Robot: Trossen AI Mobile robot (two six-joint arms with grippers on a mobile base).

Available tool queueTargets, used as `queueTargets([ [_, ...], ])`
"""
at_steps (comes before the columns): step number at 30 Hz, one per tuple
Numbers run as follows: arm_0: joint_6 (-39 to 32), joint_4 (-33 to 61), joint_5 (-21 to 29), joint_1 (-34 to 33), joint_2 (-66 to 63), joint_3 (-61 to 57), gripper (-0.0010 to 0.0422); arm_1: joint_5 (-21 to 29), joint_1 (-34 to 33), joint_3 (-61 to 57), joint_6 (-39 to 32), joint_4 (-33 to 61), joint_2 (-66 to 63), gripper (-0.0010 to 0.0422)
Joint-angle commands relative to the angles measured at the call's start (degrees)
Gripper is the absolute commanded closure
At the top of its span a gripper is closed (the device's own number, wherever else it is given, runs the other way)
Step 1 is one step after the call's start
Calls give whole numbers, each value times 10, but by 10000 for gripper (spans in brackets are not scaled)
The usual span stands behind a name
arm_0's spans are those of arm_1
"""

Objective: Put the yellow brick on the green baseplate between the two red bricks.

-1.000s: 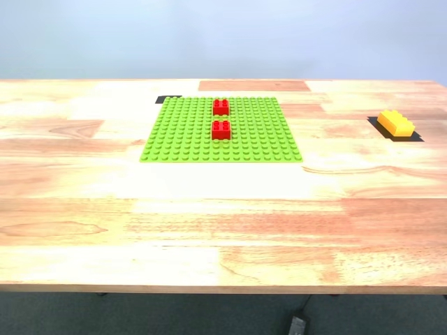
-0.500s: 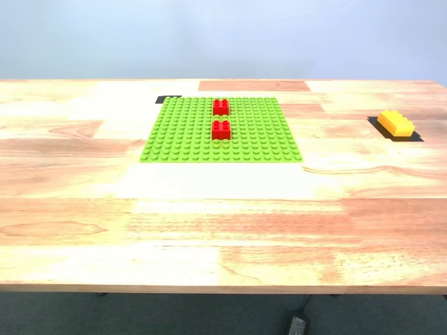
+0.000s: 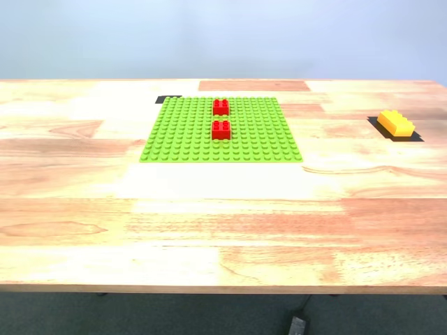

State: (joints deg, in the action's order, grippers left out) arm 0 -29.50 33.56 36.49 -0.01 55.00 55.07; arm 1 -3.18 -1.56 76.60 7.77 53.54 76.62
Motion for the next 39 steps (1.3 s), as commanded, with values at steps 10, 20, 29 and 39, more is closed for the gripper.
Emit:
queueTargets([
  [10,1,-5,0,0,0,0,412,1,0,4,-12,2,135,76],
  [20,1,3,0,0,0,-3,413,-30,0,-50,-12,-38,193,97],
  [29,1,2,0,0,0,-2,412,-39,4,-123,-25,-118,221,97],
  [39,1,1,0,0,0,-3,412,-39,4,-145,-30,-175,270,104],
])
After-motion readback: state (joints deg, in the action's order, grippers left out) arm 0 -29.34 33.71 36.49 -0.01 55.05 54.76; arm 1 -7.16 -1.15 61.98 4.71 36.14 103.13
